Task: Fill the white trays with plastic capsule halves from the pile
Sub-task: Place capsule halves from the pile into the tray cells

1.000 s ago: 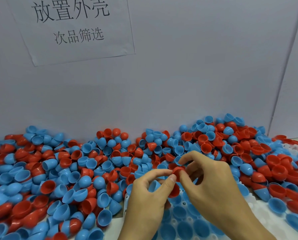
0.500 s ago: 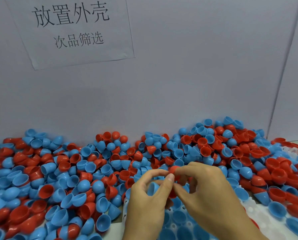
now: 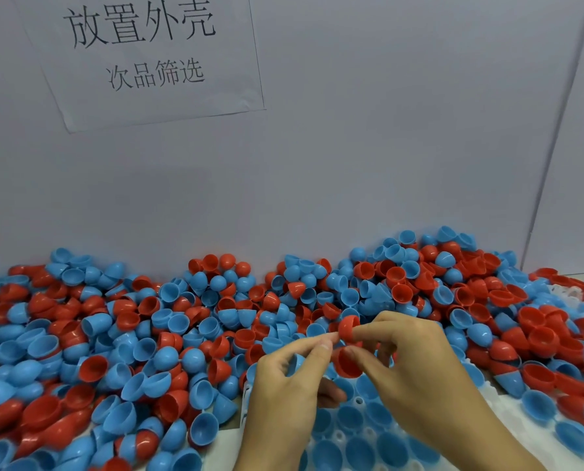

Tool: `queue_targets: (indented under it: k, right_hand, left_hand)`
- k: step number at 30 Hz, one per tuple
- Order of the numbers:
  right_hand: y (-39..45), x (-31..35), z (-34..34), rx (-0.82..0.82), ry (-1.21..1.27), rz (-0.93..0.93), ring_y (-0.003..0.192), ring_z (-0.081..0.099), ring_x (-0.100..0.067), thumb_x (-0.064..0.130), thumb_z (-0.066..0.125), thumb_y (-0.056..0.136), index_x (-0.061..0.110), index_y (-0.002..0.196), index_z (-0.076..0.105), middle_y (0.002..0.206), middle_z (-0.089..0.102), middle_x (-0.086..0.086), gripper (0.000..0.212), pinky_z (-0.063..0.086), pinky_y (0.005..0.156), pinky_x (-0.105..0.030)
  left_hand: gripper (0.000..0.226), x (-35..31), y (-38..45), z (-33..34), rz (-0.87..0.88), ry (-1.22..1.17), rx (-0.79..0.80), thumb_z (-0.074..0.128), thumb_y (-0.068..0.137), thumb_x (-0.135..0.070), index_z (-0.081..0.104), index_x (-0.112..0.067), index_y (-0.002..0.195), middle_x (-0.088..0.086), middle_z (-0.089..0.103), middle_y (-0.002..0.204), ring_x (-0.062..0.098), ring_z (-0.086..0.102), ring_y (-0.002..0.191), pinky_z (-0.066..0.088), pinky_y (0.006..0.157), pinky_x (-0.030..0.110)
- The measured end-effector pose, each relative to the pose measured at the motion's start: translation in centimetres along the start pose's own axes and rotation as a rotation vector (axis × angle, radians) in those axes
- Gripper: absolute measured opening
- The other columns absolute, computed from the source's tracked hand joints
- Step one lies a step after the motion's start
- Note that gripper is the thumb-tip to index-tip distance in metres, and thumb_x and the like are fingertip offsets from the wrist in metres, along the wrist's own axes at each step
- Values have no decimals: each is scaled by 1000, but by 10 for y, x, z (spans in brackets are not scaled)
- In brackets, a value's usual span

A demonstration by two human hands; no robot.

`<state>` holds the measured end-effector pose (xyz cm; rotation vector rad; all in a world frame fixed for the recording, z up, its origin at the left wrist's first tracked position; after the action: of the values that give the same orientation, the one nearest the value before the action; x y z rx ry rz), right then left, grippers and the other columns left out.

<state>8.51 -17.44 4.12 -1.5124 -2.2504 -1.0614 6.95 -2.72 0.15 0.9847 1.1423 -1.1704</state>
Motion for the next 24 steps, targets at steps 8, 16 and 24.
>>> queue_targets:
  k: [8, 16, 24]
  right_hand:
    - [3, -5, -19, 21, -38, 26, 77, 59, -2, 30, 77, 84, 34, 81, 77, 70, 65, 13, 5, 51, 63, -22]
    - [-7, -53, -93, 254, -211, 309, 70, 62, 15, 34, 76, 81, 40, 82, 74, 66, 66, 25, 6, 49, 56, -12]
    - [-24, -90, -89, 542, -363, 556, 76, 62, -1, 27, 77, 84, 41, 73, 69, 81, 65, 21, 20, 45, 55, -11]
  left_hand:
    - [23, 0, 1, -5, 13, 27, -20, 63, 97, -25, 79, -34, 83, -2, 77, 82, 14, 60, 54, 53, 59, 25]
    - [41, 4, 7, -13, -39, -35, -74, 66, 93, -32, 59, -19, 55, 2, 36, 53, 15, 31, 50, 32, 48, 25]
    - [41, 4, 6, -11, -42, -22, -51, 63, 95, -29, 62, -22, 55, 2, 40, 53, 15, 35, 49, 34, 51, 27]
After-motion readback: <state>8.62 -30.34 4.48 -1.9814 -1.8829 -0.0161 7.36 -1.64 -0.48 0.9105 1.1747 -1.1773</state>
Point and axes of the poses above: each hand's wrist, its own y-axis towards the middle knuckle, its own z-axis out of the palm, x = y × z, the point moved 3 cm from there along y, towards the middle knuckle
